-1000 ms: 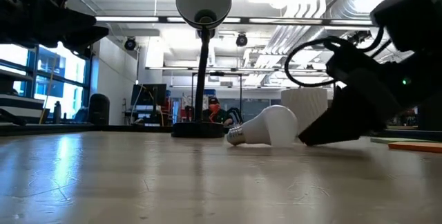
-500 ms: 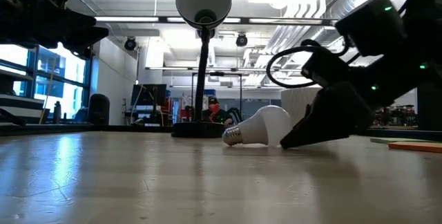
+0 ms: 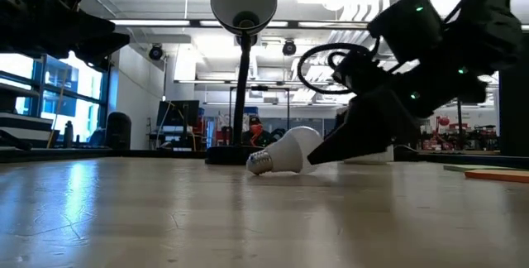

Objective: Screw lightbulb
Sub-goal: Insert the lightbulb into the desk lamp

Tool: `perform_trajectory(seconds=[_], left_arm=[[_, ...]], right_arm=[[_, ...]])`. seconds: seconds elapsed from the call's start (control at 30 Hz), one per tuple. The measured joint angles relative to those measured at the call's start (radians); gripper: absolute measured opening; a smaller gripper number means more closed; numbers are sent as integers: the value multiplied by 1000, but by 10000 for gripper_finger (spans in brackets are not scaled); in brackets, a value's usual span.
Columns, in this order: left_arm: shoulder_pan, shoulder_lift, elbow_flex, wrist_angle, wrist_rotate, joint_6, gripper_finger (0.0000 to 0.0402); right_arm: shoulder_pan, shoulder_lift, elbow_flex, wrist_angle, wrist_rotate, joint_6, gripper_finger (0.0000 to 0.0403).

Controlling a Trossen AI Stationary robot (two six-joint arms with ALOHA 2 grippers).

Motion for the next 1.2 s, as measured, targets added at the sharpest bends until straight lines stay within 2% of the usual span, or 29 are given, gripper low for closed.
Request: perform_trajectory(seconds=[0.3, 0.4, 0.83, 0.97, 1.2], left_arm=[[0, 0, 0, 0, 0, 0, 161], [0, 0, 0, 0, 0, 0, 161], [0, 0, 0, 0, 0, 0, 161], [0, 0, 0, 0, 0, 0, 161], [0, 0, 0, 0, 0, 0, 161]], right_arm=[[-68, -1, 64, 16, -247, -176, 316], [-82, 9, 90, -15, -299, -219, 316], [-82, 139, 152, -28, -300, -196, 316], [-83, 167, 175, 3, -333, -163, 314], [-82, 176, 213, -3, -389, -71, 281]])
